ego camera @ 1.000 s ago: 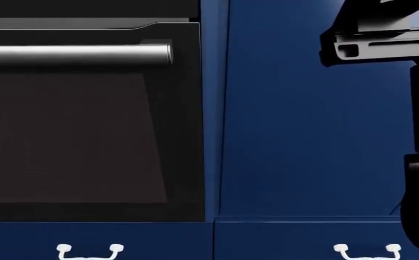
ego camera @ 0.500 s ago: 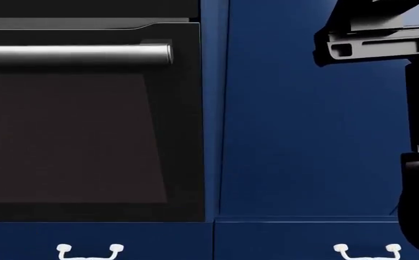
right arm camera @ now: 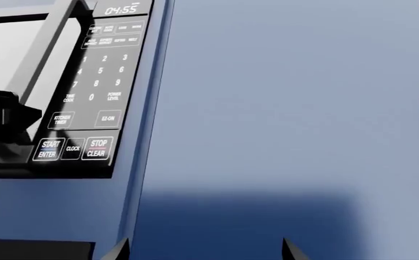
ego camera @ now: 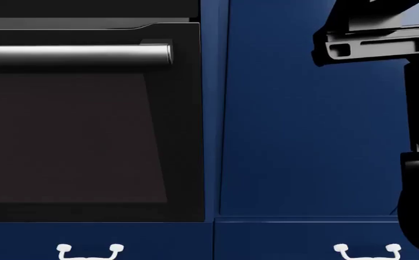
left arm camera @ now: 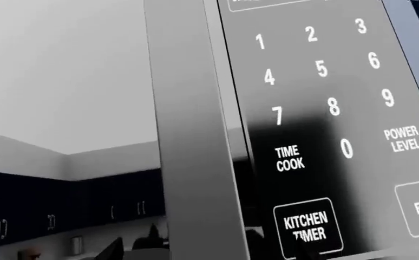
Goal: Open the microwave door
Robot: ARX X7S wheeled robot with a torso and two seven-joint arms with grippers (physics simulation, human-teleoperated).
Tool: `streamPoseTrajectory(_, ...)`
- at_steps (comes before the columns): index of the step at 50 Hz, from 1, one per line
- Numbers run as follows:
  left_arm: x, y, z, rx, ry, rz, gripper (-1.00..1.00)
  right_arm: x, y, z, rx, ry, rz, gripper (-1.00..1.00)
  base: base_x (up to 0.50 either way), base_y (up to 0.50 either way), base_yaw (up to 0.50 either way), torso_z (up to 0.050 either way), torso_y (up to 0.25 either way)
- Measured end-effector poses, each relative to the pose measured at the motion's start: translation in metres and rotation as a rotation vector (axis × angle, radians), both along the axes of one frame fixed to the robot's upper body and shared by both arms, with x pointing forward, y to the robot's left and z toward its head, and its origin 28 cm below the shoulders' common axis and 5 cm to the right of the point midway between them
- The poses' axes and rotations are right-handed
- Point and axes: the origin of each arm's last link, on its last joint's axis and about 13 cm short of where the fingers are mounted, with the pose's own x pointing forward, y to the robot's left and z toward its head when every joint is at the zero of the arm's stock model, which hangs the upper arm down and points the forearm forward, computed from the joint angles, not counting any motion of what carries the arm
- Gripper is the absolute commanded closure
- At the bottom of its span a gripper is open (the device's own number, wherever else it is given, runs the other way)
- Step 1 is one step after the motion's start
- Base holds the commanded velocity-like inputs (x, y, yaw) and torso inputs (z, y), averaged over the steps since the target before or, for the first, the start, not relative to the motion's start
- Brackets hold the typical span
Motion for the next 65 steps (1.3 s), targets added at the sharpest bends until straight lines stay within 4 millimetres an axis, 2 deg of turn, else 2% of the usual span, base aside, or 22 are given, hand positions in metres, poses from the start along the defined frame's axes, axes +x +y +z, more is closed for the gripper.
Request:
streamPoseTrajectory(19,0.014,0.001,-0.005,0.013,0.035,0.010,-1.00,0.000,0.000,0.000,-0.002,0.002,-0.001,-1.00,0.00,0.00,0.00,0.000,0.000)
streamPoseTrajectory(20,0.014,0.001,-0.005,0.013,0.035,0.009,1.00,0.000,0.000,0.000,-0.002,0.002,-0.001,-1.00,0.00,0.00,0.00,0.000,0.000)
streamPoseTrajectory(33,0.015,0.001,-0.006,0.001,0.022,0.005,1.00,-0.001,0.000,-0.001,-0.002,0.002,-0.002,-1.00,0.00,0.00,0.00,0.000,0.000)
streamPoseTrajectory(42,0.008,0.002,-0.008,-0.019,0.007,-0.004,1.00,-0.001,0.000,0.000,0.002,-0.001,0.000,-1.00,0.00,0.00,0.00,0.000,0.000)
streamPoseTrajectory(65,-0.041,0.006,-0.011,-0.080,-0.018,-0.037,1.00,-0.002,0.002,0.002,0.000,-0.009,0.009,-1.00,0.00,0.00,0.00,0.000,0.003)
